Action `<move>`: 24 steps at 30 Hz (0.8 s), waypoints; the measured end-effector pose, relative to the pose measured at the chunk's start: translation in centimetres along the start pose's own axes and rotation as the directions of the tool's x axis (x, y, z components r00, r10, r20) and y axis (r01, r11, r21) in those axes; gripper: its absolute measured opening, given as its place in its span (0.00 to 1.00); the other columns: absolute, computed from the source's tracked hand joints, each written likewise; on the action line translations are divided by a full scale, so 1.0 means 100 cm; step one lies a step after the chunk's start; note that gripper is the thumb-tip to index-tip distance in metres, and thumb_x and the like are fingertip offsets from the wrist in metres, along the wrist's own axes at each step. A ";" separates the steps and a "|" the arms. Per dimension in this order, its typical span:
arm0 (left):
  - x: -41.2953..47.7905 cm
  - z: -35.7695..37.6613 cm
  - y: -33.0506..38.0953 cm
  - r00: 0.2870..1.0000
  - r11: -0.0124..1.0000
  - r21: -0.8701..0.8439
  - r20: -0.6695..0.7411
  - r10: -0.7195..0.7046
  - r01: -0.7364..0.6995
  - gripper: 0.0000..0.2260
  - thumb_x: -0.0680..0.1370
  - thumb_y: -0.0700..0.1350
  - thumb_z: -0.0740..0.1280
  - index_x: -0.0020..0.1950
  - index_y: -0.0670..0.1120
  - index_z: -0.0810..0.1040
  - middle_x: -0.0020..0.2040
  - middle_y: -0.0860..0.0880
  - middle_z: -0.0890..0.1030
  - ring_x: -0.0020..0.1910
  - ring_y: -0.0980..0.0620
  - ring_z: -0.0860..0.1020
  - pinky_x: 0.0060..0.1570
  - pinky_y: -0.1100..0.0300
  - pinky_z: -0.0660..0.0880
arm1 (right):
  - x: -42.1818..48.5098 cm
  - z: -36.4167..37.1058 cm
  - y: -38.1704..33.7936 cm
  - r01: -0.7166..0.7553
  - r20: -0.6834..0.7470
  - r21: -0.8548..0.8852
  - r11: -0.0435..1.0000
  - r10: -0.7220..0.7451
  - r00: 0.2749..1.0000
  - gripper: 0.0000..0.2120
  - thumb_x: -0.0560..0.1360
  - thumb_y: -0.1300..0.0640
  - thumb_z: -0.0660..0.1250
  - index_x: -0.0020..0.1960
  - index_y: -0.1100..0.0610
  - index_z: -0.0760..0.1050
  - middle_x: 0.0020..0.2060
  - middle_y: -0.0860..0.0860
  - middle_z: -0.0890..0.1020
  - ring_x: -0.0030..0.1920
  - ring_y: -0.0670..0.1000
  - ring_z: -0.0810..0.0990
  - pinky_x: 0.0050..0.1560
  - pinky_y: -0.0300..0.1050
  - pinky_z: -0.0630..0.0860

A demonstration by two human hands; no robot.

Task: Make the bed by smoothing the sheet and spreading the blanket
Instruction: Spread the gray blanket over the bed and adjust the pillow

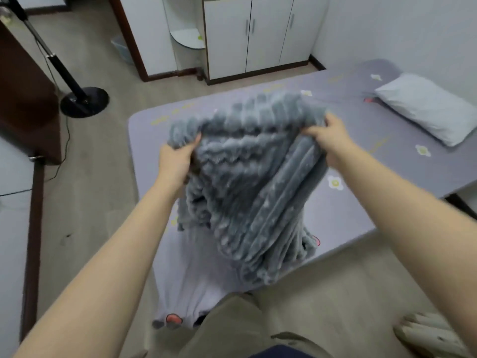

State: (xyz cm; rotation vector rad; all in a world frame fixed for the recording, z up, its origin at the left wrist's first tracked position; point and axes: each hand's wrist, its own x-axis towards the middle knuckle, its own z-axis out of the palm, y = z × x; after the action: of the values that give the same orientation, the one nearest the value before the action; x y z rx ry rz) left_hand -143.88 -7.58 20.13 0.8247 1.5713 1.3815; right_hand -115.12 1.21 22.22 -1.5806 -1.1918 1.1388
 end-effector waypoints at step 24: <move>-0.047 0.046 -0.101 0.865 0.869 -0.038 -0.080 -0.495 0.494 0.13 0.77 0.55 0.68 0.51 0.46 0.81 0.42 0.47 0.86 0.41 0.50 0.84 0.38 0.58 0.78 | -0.032 0.011 0.151 0.165 0.648 -0.625 0.763 0.389 0.655 0.40 0.72 0.52 0.74 0.77 0.49 0.56 0.73 0.49 0.65 0.71 0.47 0.65 0.64 0.38 0.66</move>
State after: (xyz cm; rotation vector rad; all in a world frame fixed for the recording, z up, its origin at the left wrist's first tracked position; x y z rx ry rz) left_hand -137.19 -11.58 10.93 0.3105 1.6864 1.0591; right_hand -113.33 -4.85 8.08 -1.7210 -2.2707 1.6920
